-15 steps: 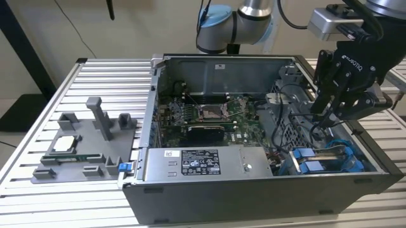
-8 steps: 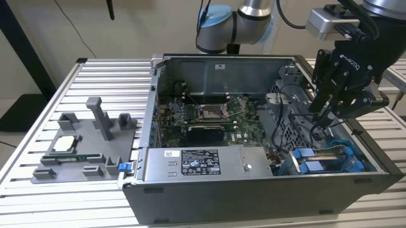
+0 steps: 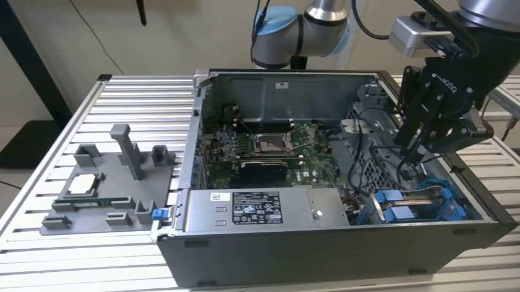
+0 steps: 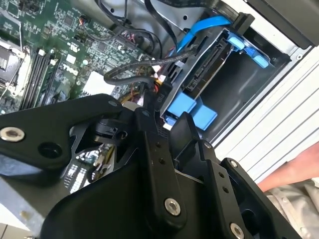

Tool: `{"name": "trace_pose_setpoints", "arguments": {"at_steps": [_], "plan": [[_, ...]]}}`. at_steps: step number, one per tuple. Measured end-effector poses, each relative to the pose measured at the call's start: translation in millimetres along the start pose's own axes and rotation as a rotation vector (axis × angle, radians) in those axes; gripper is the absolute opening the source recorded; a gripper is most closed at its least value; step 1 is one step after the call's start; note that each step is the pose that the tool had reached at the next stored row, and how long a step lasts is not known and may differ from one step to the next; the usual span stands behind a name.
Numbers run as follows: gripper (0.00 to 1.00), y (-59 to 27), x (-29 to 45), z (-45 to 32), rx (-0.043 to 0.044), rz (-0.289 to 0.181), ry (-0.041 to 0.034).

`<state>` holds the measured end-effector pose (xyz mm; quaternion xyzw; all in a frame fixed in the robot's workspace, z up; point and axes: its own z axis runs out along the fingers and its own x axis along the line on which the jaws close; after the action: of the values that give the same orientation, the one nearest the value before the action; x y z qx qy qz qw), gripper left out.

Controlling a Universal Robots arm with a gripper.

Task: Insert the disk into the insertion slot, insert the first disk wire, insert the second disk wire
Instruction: 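Insert the first disk wire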

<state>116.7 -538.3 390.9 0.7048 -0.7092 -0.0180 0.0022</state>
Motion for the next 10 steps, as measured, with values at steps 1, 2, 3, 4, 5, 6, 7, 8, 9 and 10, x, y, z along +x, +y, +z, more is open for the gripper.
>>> {"name": "trace_pose_setpoints", "arguments": {"at_steps": [1, 2, 3, 4, 5, 6, 7, 8, 9, 10], "plan": [[1.00, -0.4, 0.0, 0.2, 0.0006, -0.003, -0.0012], [1.00, -1.2, 0.0, 0.4, 0.0007, -0.006, -0.0021], [1.00, -2.5, 0.0, 0.5, 0.0007, -0.009, -0.0029], [1.00, -4.1, 0.0, 0.5, 0.0007, -0.013, -0.0037], [1.00, -5.7, 0.0, 0.4, 0.0006, -0.017, -0.0047], [1.00, -7.3, 0.0, 0.4, 0.0005, -0.020, -0.0059], [1.00, -8.3, 0.0, 0.5, 0.0004, -0.023, -0.0069], [1.00, -8.3, -0.1, 0.9, 0.0007, -0.024, -0.0072], [1.00, -8.4, 0.1, 2.1, 0.0025, -0.024, -0.0105], [1.00, -8.4, 0.0, 2.6, 0.0035, -0.024, -0.0135]]}}
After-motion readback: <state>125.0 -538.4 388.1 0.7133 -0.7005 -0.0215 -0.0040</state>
